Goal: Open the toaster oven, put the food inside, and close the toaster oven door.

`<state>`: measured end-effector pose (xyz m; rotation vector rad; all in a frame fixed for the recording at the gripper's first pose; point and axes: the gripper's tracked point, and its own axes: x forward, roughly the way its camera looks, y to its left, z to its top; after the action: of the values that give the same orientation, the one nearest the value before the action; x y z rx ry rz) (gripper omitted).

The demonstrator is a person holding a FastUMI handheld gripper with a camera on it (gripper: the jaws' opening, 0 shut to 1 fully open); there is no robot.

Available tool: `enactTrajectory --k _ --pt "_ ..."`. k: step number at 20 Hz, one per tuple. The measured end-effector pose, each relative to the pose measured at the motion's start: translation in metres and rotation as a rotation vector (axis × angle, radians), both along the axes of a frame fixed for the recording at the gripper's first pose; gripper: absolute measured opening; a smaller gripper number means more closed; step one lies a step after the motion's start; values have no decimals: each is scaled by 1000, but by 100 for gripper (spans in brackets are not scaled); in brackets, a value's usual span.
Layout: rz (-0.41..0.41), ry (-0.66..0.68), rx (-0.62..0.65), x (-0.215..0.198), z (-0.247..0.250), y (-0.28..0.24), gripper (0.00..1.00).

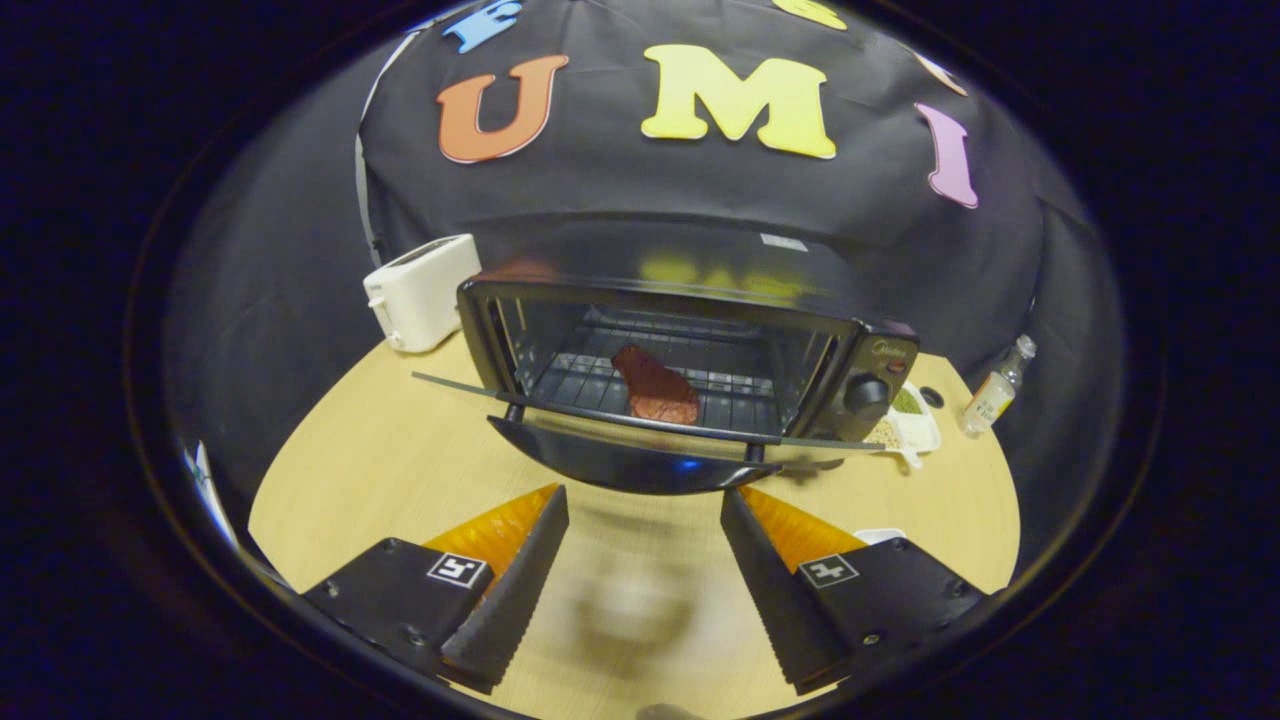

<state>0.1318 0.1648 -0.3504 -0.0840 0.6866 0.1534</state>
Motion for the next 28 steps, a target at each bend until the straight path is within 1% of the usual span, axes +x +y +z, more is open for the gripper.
enactTrajectory --k 10,16,19,23,26,28 --pt "-14 -89 60 37 33 -4 98" --pt "-42 -75 68 28 34 -16 98" --pt "-60 -89 70 18 44 -28 98" --pt "-90 -153 81 -5 83 -56 98" --pt "-114 -251 85 -27 136 -89 98" --pt "-126 -335 68 -44 181 -116 98"
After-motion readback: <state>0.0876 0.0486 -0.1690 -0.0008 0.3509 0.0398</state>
